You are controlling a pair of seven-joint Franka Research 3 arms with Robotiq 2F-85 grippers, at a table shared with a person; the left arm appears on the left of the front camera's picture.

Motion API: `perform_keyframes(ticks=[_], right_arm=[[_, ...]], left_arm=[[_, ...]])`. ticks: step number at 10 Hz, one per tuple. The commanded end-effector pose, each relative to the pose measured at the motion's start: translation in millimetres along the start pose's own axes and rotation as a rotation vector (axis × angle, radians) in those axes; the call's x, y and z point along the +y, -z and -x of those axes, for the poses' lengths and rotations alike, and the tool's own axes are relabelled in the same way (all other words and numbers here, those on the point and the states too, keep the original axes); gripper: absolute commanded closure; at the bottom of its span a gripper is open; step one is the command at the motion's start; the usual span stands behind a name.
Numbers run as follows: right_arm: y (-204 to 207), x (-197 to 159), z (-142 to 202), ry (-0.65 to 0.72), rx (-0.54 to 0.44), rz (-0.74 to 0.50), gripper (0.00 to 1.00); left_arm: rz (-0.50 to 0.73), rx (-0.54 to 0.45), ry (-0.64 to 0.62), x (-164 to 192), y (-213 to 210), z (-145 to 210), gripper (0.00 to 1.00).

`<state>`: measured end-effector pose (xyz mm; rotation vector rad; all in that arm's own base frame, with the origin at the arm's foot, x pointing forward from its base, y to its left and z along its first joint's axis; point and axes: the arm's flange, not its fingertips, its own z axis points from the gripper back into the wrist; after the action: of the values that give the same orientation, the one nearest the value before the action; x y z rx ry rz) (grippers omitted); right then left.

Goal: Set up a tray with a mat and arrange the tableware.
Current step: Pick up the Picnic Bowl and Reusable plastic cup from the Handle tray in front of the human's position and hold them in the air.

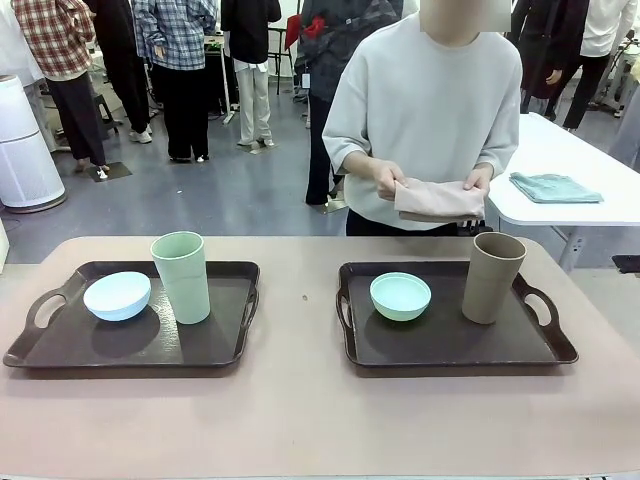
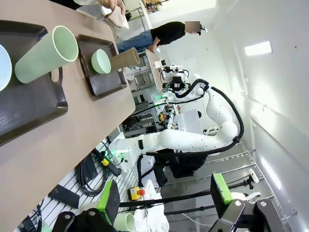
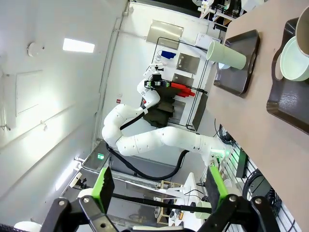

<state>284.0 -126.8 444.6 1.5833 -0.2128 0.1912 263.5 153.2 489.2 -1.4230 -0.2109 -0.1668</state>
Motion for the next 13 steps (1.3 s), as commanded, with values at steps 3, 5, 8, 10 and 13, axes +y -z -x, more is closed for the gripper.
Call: perform_keyframes(ticks=[3,5,8,10,13], right_arm=[[1,0,0,-0.01,-0.006,-0.024,0.0],[1,0,0,-0.01,-0.006,-0.024,0.0],[1,0,0,-0.01,-0.006,-0.024,0.0],[1,0,0,-0.01,-0.006,-0.024,0.0],[5,8,-4,-0.063,0.04,0.041,0.0]], left_arm=[[0.018,-0.009,0.004,-1,0,0,0.0],[0.018,-0.009,0.004,-1,0,0,0.0],[0.018,-0.009,0.004,-1,0,0,0.0],[0.018,-0.009,0.004,-1,0,0,0.0],[-0.1,0.044,0.064,-24,14,1,0.0]])
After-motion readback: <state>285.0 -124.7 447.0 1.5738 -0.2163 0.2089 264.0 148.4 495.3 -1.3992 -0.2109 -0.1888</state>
